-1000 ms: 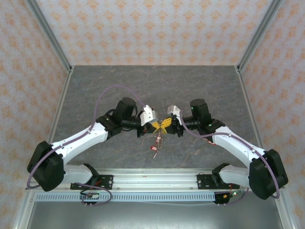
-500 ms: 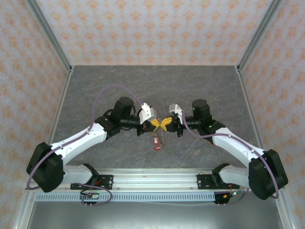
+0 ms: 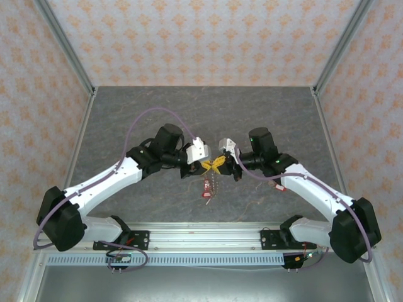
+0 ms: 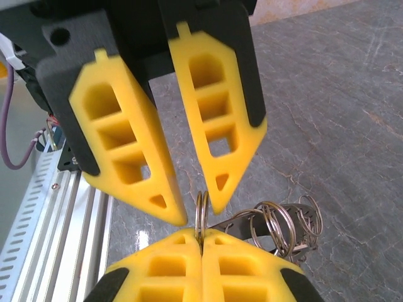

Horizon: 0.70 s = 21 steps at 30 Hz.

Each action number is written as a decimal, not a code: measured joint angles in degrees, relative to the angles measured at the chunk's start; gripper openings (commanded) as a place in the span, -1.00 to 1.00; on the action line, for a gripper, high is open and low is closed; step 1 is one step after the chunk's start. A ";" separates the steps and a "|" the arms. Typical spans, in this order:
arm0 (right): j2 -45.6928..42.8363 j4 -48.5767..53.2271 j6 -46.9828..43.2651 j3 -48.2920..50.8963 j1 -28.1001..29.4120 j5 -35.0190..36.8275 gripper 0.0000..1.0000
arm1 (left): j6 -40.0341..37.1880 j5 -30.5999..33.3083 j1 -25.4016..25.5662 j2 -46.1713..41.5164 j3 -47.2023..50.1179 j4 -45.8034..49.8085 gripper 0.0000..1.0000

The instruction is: Put the keys on the keyring

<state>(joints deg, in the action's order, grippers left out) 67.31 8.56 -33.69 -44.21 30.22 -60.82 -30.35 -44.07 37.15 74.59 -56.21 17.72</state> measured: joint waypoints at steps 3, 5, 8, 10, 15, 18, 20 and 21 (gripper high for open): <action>0.02 1.05 -0.90 -0.66 0.20 0.22 -1.00 | -0.33 0.22 0.00 0.17 0.00 1.11 -0.63; 0.02 1.25 -1.18 -0.81 0.31 0.26 -1.00 | -0.87 0.26 0.00 0.35 -0.02 1.62 -0.65; 0.02 1.88 -1.70 -0.81 0.57 0.44 -1.00 | -1.31 0.61 0.07 0.72 -0.33 2.67 -0.72; 0.02 2.54 -2.14 -0.94 0.79 0.81 -1.00 | -1.36 0.66 0.17 0.81 -0.39 2.73 -0.69; 0.02 4.15 -3.10 -1.79 1.36 1.75 -1.00 | -1.51 0.63 0.37 0.81 -0.70 2.71 -0.66; 0.02 4.37 -3.50 -1.79 1.53 2.23 -1.00 | -1.49 0.63 0.37 0.81 -1.09 2.71 -0.67; 0.02 4.42 -3.63 -1.79 1.57 2.45 -1.00 | -1.51 0.61 0.37 0.85 -1.11 2.71 -0.77; 0.02 4.42 -3.72 -1.79 1.60 2.58 -1.00 | -1.40 0.61 0.37 0.90 -1.11 2.71 -0.85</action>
<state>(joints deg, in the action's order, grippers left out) 67.33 12.97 -37.41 -46.00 31.81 -58.24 -31.75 -43.46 37.52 75.48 -57.32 20.43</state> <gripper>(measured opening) 0.040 0.128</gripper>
